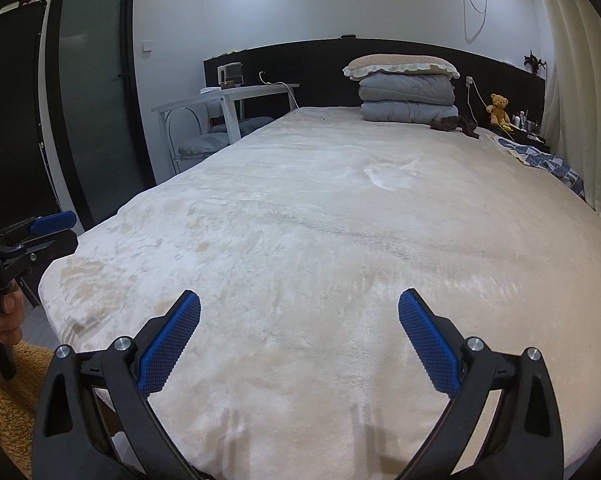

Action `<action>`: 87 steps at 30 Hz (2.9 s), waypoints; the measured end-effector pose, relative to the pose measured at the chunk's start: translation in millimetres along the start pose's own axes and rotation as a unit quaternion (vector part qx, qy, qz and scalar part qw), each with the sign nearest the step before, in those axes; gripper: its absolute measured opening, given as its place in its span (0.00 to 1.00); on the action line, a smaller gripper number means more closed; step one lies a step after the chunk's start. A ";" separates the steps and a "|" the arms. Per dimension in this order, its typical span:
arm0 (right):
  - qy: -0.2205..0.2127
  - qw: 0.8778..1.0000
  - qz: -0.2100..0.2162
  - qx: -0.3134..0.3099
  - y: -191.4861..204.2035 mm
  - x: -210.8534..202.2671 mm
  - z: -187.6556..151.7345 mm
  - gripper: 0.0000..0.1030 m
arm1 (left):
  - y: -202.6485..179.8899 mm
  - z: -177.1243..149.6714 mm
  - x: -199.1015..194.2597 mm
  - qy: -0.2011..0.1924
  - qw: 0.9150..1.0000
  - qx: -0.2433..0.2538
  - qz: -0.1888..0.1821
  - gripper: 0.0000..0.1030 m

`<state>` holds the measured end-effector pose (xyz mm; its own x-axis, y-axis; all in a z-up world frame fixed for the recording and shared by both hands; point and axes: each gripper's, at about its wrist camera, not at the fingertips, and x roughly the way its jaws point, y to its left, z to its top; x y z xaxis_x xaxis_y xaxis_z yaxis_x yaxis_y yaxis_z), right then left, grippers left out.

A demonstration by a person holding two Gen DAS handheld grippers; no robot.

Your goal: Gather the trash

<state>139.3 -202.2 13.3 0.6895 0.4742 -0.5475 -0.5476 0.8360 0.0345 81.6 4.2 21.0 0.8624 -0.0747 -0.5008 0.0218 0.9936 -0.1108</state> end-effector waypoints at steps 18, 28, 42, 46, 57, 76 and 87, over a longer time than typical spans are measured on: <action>-0.005 1.000 0.004 -0.011 13.7 -4.8 -5.4 0.95 | -15.3 -14.0 -11.8 0.000 0.999 0.027 -0.022 0.93; -0.004 1.000 0.002 -0.009 17.5 -6.6 -9.1 0.95 | -8.6 -14.3 -14.8 -0.001 1.000 0.010 -0.011 0.93; -0.002 1.000 -0.002 -0.014 20.8 -7.8 -12.0 0.95 | -9.0 -14.3 -14.5 0.005 1.000 0.009 -0.009 0.93; 0.002 1.000 -0.003 -0.016 21.6 -6.8 -12.6 0.95 | -8.9 -14.8 -14.3 0.007 1.000 0.011 -0.008 0.93; 0.003 1.000 -0.003 -0.016 21.6 -4.7 -13.1 0.95 | -10.1 -15.5 -14.9 0.007 1.000 0.014 -0.005 0.93; 0.004 1.000 -0.006 -0.018 21.2 -3.9 -15.0 0.95 | -8.1 -15.4 -13.6 0.009 1.000 0.013 -0.005 0.93; 0.002 1.000 -0.003 -0.020 20.2 -4.4 -15.7 0.95 | -5.4 -17.0 -12.7 0.010 1.000 0.010 -0.002 0.93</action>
<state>117.7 -191.7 3.3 0.6915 0.4679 -0.5503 -0.5614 0.8275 -0.0018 62.0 -1.7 13.4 0.8520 -0.0801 -0.5174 0.0354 0.9948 -0.0957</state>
